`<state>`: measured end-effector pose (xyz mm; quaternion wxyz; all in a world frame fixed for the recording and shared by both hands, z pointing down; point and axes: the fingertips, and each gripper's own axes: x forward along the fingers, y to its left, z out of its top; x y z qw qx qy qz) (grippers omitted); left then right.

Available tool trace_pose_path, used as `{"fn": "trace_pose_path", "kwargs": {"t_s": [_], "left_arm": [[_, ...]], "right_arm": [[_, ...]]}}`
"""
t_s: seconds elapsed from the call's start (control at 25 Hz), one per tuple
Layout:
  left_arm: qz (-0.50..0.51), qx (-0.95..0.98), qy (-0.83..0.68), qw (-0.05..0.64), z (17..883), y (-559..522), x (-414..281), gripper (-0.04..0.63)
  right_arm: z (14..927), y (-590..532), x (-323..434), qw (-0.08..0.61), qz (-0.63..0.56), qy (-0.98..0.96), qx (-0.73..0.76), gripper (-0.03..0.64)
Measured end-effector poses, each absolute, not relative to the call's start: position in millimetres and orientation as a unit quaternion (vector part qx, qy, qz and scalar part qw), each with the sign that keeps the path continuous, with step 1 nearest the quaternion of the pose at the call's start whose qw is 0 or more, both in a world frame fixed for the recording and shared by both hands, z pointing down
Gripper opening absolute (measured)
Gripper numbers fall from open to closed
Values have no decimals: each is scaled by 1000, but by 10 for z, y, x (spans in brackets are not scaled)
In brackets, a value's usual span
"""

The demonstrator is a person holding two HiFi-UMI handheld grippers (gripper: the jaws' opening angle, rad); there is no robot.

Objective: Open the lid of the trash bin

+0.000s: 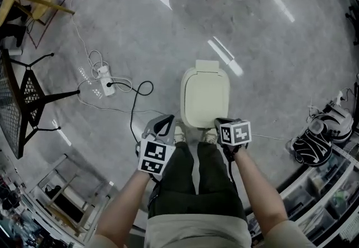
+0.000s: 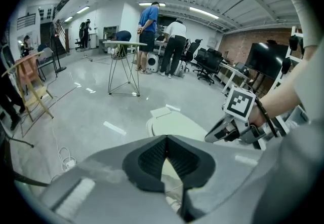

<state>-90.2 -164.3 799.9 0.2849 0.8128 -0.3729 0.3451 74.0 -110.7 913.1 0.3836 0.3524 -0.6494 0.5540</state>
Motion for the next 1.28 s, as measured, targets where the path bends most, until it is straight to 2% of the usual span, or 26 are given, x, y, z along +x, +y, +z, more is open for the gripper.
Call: {"fn": "trace_pose_path", "kwargs": {"t_s": [0.36, 0.52, 0.68, 0.88, 1.28], "left_arm": [[358, 790, -367, 335, 8401, -1275, -898, 2], [356, 787, -370, 341, 8436, -1278, -861, 2], [357, 788, -372, 336, 8358, -1300, -873, 2], [350, 794, -378, 324, 8094, -1431, -900, 2], [322, 815, -396, 274, 7012, -1733, -868, 2]], "right_arm": [[9641, -964, 765, 384, 558, -636, 370, 3], [9691, -997, 787, 417, 532, -641, 365, 3], [9609, -1009, 812, 404, 535, -641, 374, 3], [9128, -1278, 835, 379, 512, -671, 379, 3], [7455, -1699, 769, 299, 447, -740, 404, 3]]}}
